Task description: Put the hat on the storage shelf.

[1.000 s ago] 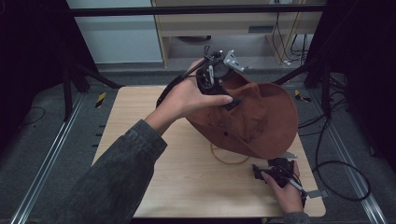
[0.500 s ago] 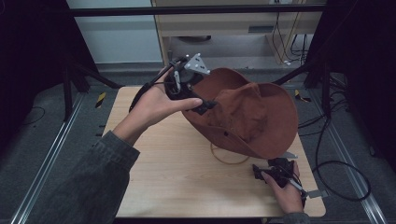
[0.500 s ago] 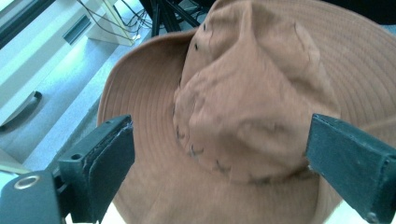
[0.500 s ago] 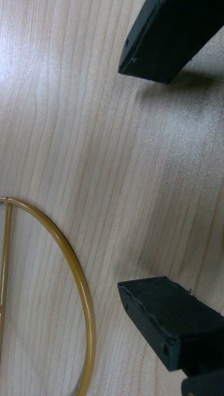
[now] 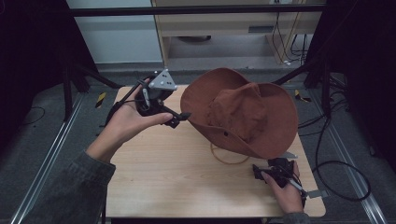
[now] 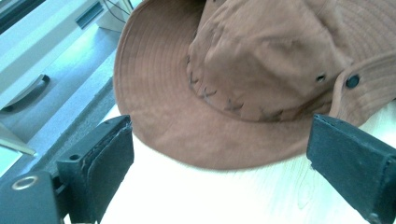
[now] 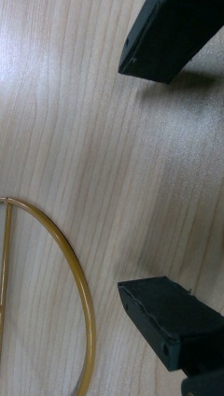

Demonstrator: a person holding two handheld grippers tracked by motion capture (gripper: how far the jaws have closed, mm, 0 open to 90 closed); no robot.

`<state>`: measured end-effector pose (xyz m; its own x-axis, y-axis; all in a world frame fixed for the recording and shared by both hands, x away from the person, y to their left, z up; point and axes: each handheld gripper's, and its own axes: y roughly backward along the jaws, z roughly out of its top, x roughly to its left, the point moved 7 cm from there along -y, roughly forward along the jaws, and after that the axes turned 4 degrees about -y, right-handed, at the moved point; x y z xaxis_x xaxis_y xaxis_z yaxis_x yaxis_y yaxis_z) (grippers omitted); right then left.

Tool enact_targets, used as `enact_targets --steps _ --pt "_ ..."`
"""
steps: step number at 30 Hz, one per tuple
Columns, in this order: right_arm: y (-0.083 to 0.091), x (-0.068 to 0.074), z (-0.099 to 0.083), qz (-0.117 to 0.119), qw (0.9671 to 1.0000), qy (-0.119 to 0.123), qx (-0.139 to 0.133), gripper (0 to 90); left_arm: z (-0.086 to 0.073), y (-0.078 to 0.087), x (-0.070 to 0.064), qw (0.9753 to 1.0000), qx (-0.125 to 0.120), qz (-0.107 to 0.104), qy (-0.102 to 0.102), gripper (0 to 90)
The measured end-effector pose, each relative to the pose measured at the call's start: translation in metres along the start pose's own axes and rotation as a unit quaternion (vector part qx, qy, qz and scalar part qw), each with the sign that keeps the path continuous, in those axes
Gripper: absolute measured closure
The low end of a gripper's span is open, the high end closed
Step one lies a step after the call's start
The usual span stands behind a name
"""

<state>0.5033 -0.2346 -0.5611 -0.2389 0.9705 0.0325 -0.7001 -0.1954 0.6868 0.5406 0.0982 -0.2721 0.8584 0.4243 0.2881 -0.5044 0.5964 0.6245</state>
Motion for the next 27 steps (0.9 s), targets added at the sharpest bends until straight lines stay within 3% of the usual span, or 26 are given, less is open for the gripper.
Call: enact_targets --steps 6,10,17,27 --pt "0.000 0.000 0.000 0.001 1.0000 -0.001 0.000 0.4 -0.021 0.009 -0.008 0.9999 -0.008 0.011 -0.002 6.6" --pt "0.000 0.000 0.000 0.001 1.0000 -0.001 -0.001 0.4 -0.041 0.006 -0.016 1.0000 -0.005 0.008 0.003 6.3" --pt "0.000 0.000 0.000 0.000 1.0000 -0.001 -0.001 0.4 -0.084 -0.008 -0.029 0.9997 0.019 0.013 0.005 5.5" --pt "0.000 0.000 0.000 0.000 1.0000 -0.001 -0.001 0.4 -0.156 -0.034 -0.040 0.9983 0.044 0.017 0.033 4.9"
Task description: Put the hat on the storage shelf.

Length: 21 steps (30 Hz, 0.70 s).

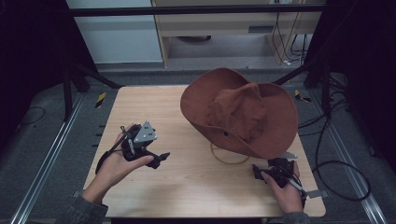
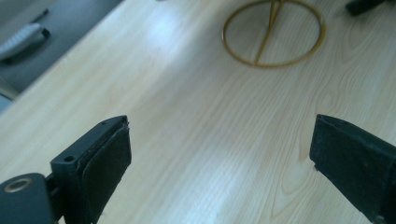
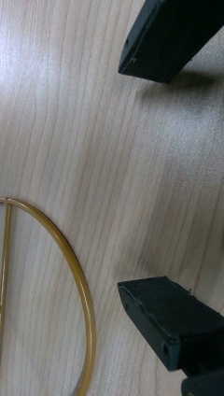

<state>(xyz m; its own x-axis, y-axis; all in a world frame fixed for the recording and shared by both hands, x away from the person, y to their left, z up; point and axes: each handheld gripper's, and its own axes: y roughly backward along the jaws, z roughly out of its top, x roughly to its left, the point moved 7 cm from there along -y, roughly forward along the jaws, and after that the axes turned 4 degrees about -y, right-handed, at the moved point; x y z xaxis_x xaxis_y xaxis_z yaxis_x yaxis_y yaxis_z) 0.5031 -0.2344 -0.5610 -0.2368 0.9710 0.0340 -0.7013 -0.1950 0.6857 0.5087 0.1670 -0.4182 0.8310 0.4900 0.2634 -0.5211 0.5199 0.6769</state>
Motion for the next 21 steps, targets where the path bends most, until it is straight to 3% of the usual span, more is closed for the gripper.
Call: enact_targets --steps 4,10,16,19,21 --pt "0.000 0.000 0.000 0.000 1.0000 0.000 0.000 0.4 -0.032 -0.012 0.000 0.9997 -0.003 0.003 0.022 4.5" --pt "0.000 0.000 0.000 0.000 1.0000 0.000 0.000 0.4 -0.081 -0.024 0.006 0.9977 0.014 0.020 0.062 4.5" --pt "0.000 0.000 0.000 0.000 1.0000 0.000 0.000 0.4 -0.124 -0.028 0.008 0.9926 0.014 0.014 0.120 5.0" --pt "0.000 0.000 0.000 0.000 1.0000 0.000 0.000 0.4 -0.138 -0.030 0.012 0.9918 0.036 0.018 0.121 4.9" --pt "0.000 0.000 0.000 0.000 1.0000 0.000 0.000 0.4 -0.143 -0.030 0.015 0.9895 0.035 0.023 0.138 5.1"
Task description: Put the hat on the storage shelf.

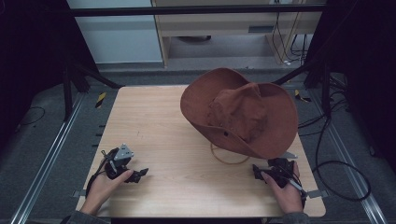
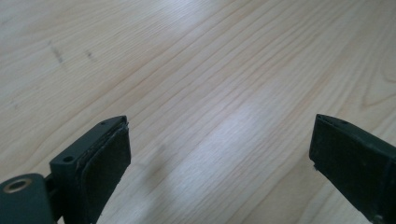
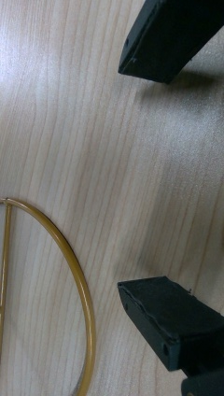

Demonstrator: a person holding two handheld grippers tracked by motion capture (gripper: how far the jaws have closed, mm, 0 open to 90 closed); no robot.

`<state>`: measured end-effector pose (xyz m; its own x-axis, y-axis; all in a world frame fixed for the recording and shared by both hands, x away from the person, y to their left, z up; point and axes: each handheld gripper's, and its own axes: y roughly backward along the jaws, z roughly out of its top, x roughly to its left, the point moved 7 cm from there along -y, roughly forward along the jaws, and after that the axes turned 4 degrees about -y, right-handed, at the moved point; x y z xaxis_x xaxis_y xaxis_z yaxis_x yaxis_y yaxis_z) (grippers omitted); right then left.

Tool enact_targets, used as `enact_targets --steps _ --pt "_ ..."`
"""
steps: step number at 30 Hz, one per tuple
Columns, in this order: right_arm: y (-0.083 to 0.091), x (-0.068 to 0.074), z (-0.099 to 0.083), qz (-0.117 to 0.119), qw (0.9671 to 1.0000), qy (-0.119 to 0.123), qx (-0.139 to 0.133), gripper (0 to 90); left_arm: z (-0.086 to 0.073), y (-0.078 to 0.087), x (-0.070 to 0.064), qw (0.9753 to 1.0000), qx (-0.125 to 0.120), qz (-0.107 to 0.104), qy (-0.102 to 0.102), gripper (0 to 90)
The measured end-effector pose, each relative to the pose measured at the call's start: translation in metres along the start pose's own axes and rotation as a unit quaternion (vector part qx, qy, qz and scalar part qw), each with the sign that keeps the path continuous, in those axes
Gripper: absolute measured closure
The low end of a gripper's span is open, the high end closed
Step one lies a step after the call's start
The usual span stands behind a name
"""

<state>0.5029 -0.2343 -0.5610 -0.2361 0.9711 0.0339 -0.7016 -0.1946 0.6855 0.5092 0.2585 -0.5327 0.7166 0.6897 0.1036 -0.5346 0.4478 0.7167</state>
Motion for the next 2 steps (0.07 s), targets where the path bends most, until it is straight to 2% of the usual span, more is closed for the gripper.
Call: enact_targets --steps 2 --pt "0.0000 0.0000 0.0000 0.000 1.0000 0.000 0.000 0.4 -0.0023 -0.0004 0.0023 1.0000 0.000 -0.002 0.009 5.1"
